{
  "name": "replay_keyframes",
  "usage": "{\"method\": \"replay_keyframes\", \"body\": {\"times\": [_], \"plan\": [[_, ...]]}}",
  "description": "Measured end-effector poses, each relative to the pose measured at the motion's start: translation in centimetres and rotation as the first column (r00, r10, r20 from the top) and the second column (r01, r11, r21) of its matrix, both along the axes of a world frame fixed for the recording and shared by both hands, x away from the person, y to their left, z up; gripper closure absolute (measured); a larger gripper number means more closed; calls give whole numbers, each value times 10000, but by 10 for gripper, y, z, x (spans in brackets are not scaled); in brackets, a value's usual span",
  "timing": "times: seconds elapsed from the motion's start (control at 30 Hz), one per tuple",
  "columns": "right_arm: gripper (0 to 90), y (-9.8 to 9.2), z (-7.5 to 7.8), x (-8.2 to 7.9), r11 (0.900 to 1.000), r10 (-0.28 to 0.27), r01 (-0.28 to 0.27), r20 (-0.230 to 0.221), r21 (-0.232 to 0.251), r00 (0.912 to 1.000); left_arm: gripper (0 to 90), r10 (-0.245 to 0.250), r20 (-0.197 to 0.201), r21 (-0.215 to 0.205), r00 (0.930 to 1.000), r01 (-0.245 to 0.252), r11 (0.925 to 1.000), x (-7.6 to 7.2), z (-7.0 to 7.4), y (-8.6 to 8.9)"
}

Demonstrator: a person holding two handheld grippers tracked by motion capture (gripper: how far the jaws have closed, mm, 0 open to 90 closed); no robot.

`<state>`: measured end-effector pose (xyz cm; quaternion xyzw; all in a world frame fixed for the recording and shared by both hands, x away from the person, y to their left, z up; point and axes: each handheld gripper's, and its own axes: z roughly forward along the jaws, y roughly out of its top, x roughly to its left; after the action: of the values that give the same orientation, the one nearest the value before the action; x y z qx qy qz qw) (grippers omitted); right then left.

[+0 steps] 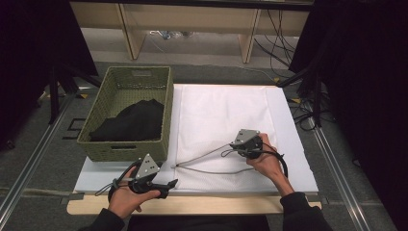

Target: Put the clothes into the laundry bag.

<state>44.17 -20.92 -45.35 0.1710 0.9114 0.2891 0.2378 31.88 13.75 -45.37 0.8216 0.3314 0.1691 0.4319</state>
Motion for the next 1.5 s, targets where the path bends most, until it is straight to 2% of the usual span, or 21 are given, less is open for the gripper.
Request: {"method": "replay_keyframes", "body": {"times": [0.03, 0.07, 0.27, 0.33, 0.37, 0.47, 0.5, 0.57, 0.67, 0.77, 0.8, 0.83, 0.87, 0.9, 0.97, 1.03, 1.23, 1.33, 1.37, 1.43, 1.5], "plan": [[889, 0, 1, -1, 9999, -29, 29, -4, 148, 10000, 211, -16, -43, -23, 10000, 16, 10000, 0, 0, 0], [890, -1, 3, 0, 9998, -74, 74, 10, 179, 10000, 211, 3, -11, 237, 10000, -3, 9997, 0, 1, 1], [891, 0, 11, 3, 9995, -25, 19, 180, 305, 9998, 210, 120, 8, -180, 9999, -119, 9998, 0, 6, 2], [891, 1, 12, 4, 9995, -63, 56, 227, 325, 9997, 209, -38, 32, -52, 10000, 38, 10000, 2, 8, 4], [891, 1, 14, 6, 9991, -35, 24, 264, 426, 9996, 209, 161, 130, -206, 9998, -158, 9997, 2, 11, 5], [891, 0, 18, 9, 9993, 7, -19, 307, 381, 9995, 207, 122, 180, -204, 9998, -118, 9997, 2, 16, 7], [892, 1, 19, 10, 9991, 0, -14, 331, 435, 9995, 206, 127, 454, -264, 9989, -115, 9996, 4, 22, 9], [891, 0, 23, 11, 9988, 2, -18, 336, 495, 9994, 205, 150, 516, -66, 9986, -147, 9999, 5, 29, 14], [891, 0, 25, 13, 9984, 125, -156, 568, 540, 9983, 204, 370, 505, -166, 9980, -362, 9992, 5, 36, 15], [891, 2, 27, 12, 9982, -66, 43, 379, 605, 9993, 202, 516, 644, -132, 9966, -509, 9986, 7, 50, 22], [891, 2, 29, 13, 9984, 75, -102, 479, 559, 9988, 202, 723, 565, -267, 9958, -709, 9971, 12, 59, 29], [891, 2, 29, 13, 9984, 75, -102, 479, 559, 9988, 202, 723, 565, -267, 9958, -709, 9971, 12, 59, 29], [891, 2, 32, 14, 9980, 45, -79, 551, 620, 9985, 202, 944, 407, -536, 9947, -922, 9943, 16, 65, 34], [891, 2, 32, 14, 9980, 45, -79, 551, 620, 9985, 199, 944, 407, -536, 9947, -922, 9943, 16, 65, 34], [891, 1, 34, 16, 9982, 162, -198, 621, 574, 9979, 196, 886, 165, -1013, 9959, -865, 9911, 23, 71, 40], [891, 1, 37, 16, 9973, 93, -134, 561, 722, 9984, 195, 960, 113, -933, 9953, -946, 9911, 27, 77, 44], [891, 1, 40, 19, 9978, 254, -284, 495, 598, 9984, 187, 1346, 440, -659, 9899, -1316, 9891, 47, 96, 58], [891, 2, 43, 21, 9974, 312, -340, 456, 628, 9985, 185, 1441, 451, -86, 9885, -1438, 9896, 66, 102, 71], [891, 2, 44, 22, 9972, 302, -333, 472, 670, 9984, 185, 1659, 465, 179, 9850, -1669, 9858, 77, 104, 78], [892, 1, 46, 23, 9973, 275, -310, 531, 666, 9982, 187, 1774, 424, 431, 9832, -1792, 9829, 88, 105, 85], [891, -1, 47, 24, 9967, 276, -309, 453, 754, 9986, 201, 2005, 390, 412, 9789, -2020, 9785, 100, 105, 90]]}}
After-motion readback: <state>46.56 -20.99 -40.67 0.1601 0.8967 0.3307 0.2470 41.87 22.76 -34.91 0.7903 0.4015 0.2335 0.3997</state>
